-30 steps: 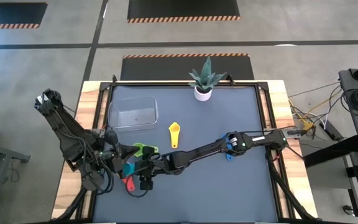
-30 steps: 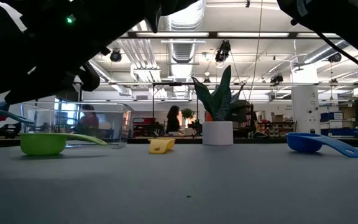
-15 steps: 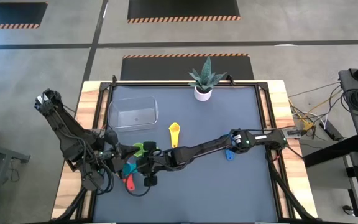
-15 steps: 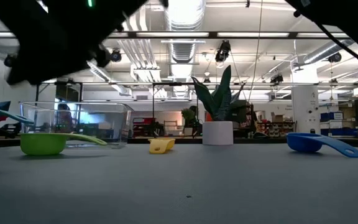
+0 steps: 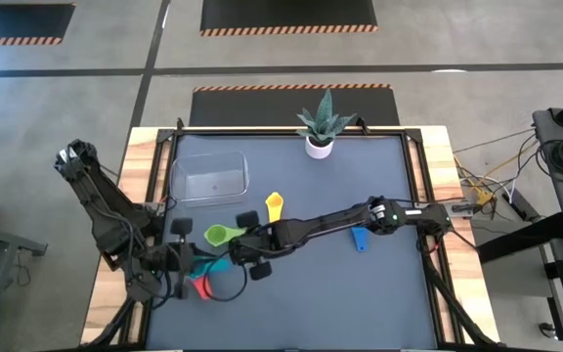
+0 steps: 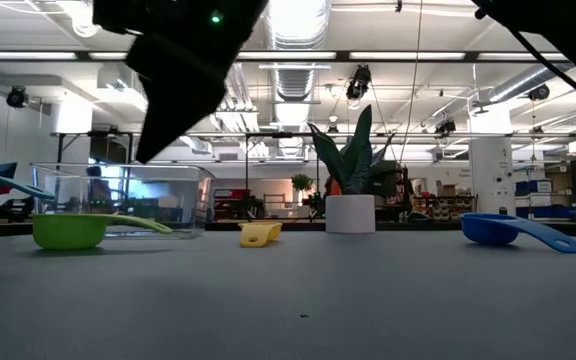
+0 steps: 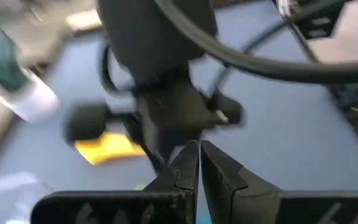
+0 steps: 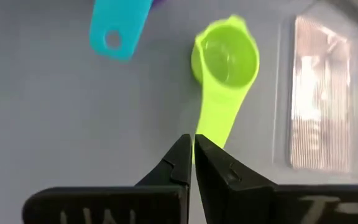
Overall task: Nest measuring cups in basket
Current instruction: Stack the light blue measuring cup on top of the red measuring cup
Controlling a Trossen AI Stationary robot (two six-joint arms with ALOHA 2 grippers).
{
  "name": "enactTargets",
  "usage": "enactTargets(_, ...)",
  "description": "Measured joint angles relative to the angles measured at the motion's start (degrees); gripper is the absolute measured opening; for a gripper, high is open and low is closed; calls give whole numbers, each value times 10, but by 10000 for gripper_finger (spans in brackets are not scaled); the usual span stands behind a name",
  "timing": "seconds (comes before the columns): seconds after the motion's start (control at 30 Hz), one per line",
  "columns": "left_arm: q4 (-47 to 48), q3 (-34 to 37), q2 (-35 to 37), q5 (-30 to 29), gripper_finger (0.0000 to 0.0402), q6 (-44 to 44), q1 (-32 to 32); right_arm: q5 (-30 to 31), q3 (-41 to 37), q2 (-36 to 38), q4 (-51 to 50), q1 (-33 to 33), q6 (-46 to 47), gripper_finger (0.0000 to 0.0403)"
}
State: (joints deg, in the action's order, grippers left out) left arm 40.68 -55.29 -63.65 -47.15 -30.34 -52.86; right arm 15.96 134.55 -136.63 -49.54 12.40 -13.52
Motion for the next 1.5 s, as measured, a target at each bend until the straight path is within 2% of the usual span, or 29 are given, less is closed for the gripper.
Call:
enactTargets(0.23,154,-48,-29,118,0,-229,-18,1,-34,3,-25,24,1,8)
enactTargets(0.37,175,-57,-63,179,0,-309,-38,4,-75,22,-7,34,10,8)
enactTargets(0.5,166,-58,-105,229,0,-354,-64,6,-125,44,66,37,15,8)
enactTargets(0.7,159,-58,-157,314,0,-436,-110,-1,-232,79,257,33,2,8)
enactTargets(0.9,159,-58,-213,317,0,-469,-135,-37,-338,97,481,14,1,8)
enactTargets(1.07,159,-58,-264,300,0,-468,-133,-68,-377,93,616,-3,22,8)
enactTargets(1.2,159,-58,-296,266,0,-480,-133,-74,-385,76,662,-11,35,8)
enactTargets(1.5,141,-58,-350,256,0,-506,-128,-74,-385,44,719,-12,43,8)
